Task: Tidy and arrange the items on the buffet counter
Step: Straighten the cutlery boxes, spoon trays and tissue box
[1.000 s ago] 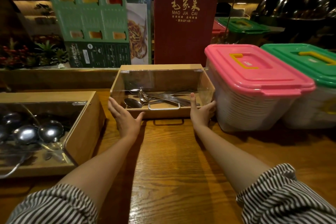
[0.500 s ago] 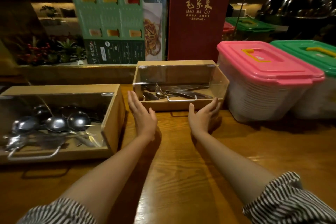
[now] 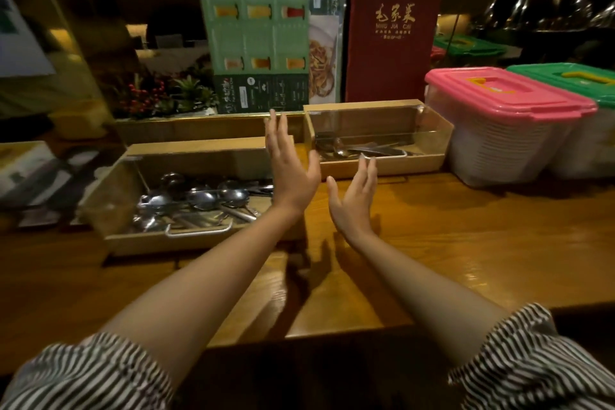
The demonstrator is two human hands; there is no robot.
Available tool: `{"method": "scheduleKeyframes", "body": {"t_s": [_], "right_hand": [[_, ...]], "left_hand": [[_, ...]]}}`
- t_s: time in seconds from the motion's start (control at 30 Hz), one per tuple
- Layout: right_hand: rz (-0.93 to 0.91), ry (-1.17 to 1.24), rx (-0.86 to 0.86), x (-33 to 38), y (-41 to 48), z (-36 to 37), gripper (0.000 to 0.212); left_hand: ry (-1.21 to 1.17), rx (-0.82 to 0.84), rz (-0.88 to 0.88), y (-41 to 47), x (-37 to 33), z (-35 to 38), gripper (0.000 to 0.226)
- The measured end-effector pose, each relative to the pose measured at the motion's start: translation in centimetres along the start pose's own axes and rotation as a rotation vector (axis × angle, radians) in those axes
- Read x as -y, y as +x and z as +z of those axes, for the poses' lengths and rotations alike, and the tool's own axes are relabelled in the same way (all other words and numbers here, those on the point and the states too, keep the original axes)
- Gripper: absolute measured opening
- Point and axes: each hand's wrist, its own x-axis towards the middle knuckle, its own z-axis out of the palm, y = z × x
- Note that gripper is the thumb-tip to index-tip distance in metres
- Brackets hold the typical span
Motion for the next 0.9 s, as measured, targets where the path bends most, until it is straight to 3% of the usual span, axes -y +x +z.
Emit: {"method": "scheduleKeyframes", "body": {"t_s": [0.17, 0.33, 0.43, 0.53, 0.73, 0.9], "right_hand": [[-0.046, 0.113, 0.036, 3.9, -2.3, 2.8, 0.071], [-0.075, 0.196, 0.045, 5.4, -4.7, 5.7, 0.071], [-0.055, 0.178, 0.008, 5.5, -6.7, 7.4, 0.077], [-0.018, 0.162, -0.007, 5.5, -8.1, 9.2, 0.089], [0.066, 0.180, -0.025, 5.2, -8.7, 11.0, 0.118], [0.084, 0.239, -0.059, 5.2, -8.6, 11.6, 0.122]], "left_hand": [[0.173, -0.008, 0.041, -0.3, 4.8, -7.7, 0.076], [0.373, -0.069, -0.055, -1.8, 10.6, -14.8, 0.077], [0.440, -0.132, -0.153, -4.0, 13.3, -18.0, 0.093], [0.430, -0.162, -0.261, -6.5, 15.7, -20.3, 0.116], [0.279, -0.218, -0.422, -7.3, 17.1, -21.5, 0.139], [0.170, -0.239, -0.503, -7.2, 17.6, -20.5, 0.138]]}}
